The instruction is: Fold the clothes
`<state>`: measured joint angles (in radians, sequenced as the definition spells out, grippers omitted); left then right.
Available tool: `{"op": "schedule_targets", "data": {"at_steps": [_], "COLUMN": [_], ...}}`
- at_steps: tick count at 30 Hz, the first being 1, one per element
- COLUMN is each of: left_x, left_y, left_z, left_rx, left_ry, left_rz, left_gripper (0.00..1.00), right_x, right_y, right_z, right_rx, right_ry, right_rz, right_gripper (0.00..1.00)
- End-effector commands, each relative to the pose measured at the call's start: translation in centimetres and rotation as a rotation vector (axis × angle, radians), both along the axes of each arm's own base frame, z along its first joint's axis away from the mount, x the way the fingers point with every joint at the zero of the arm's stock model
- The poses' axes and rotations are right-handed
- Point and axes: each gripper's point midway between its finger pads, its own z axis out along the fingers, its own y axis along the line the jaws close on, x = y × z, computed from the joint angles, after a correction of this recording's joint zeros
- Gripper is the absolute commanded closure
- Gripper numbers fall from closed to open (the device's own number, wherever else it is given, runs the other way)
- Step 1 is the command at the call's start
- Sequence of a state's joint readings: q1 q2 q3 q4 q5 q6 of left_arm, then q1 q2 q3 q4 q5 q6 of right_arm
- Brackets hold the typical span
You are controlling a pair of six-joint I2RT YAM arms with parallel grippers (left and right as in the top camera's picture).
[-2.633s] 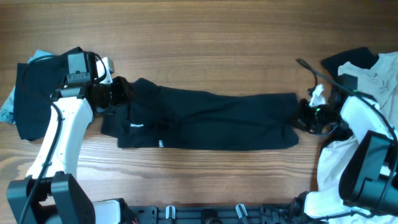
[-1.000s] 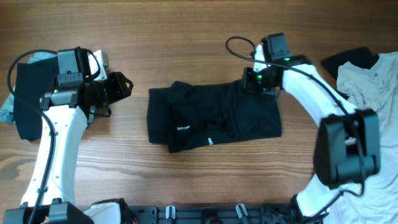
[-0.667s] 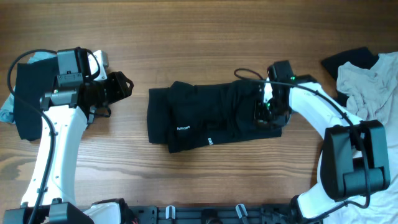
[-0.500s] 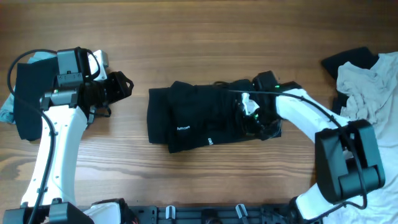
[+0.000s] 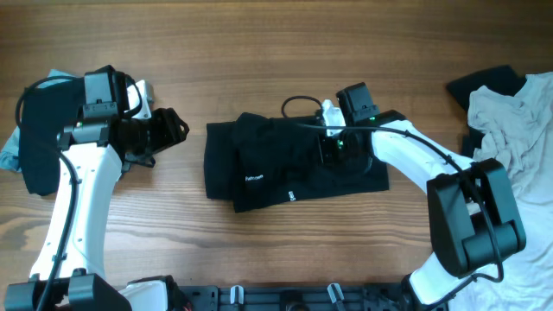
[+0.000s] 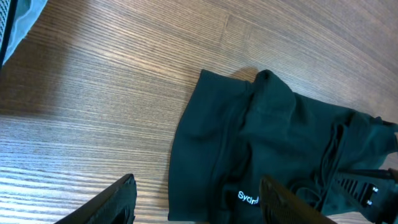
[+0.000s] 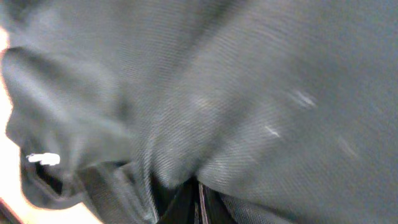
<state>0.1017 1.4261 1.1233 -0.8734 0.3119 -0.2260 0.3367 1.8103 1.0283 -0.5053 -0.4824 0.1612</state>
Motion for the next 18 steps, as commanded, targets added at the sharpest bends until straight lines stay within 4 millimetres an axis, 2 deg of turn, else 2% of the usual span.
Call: {"op": "schedule_targets", "data": {"at_steps": [1,3,4,6,9,11,12,14,15,16,18], "left_x": [0.4,0.0,-0.2,-0.7,-1.0,-1.1,-1.3,-1.9,-2.4,-2.5,-2.5], "left_y": [0.1,0.0,0.0,-0.6,-3.3,-5.0,-6.3,-7.4,-7.8,-7.8,-7.9], "left_z": [-0.1,-0.3,-0.4,-0.7,-1.9,-3.8,-5.7,-8.3,-10.3,-11.3,-12.9], "left_rx": [0.014,0.012,0.011,0.009,0.017,0.016,0.020,0.031,0.031,0.028,0.020], "left_ry": [-0.006,0.011,0.022,0.046,0.074,0.126,0.173,0.242,0.304,0.331,0.363], "left_rz": [-0.011,-0.012,-0.012,-0.030,-0.162,-0.216,-0.286,-0.357,-0.377,-0.377,-0.378], "left_gripper": [0.37,0.36,0.35,0.32,0.25,0.20,0.19,0.18,0.18,0.07,0.04], "right_x": [1.9,3.6,4.2,4.8,4.2,3.2,3.0,3.0,2.7,2.6,2.5], "right_y": [2.7,3.0,2.3,-0.4,-4.6,-6.1,-6.8,-7.4,-7.7,-7.7,-7.8], "right_z": [3.0,5.4,6.3,7.3,8.1,8.7,8.9,8.8,8.6,8.6,8.5], "right_rx": [0.160,0.199,0.173,0.041,-0.124,-0.133,-0.134,-0.137,-0.142,-0.144,-0.148], "right_ry": [-0.137,-0.175,-0.185,-0.195,-0.162,-0.102,-0.088,-0.077,-0.063,-0.058,-0.053], "right_rz": [0.130,0.088,0.063,-0.005,-0.162,-0.252,-0.275,-0.290,-0.296,-0.295,-0.290], "right_gripper": [0.96,0.87,0.82,0.78,0.76,0.76,0.76,0.75,0.75,0.75,0.75]}}
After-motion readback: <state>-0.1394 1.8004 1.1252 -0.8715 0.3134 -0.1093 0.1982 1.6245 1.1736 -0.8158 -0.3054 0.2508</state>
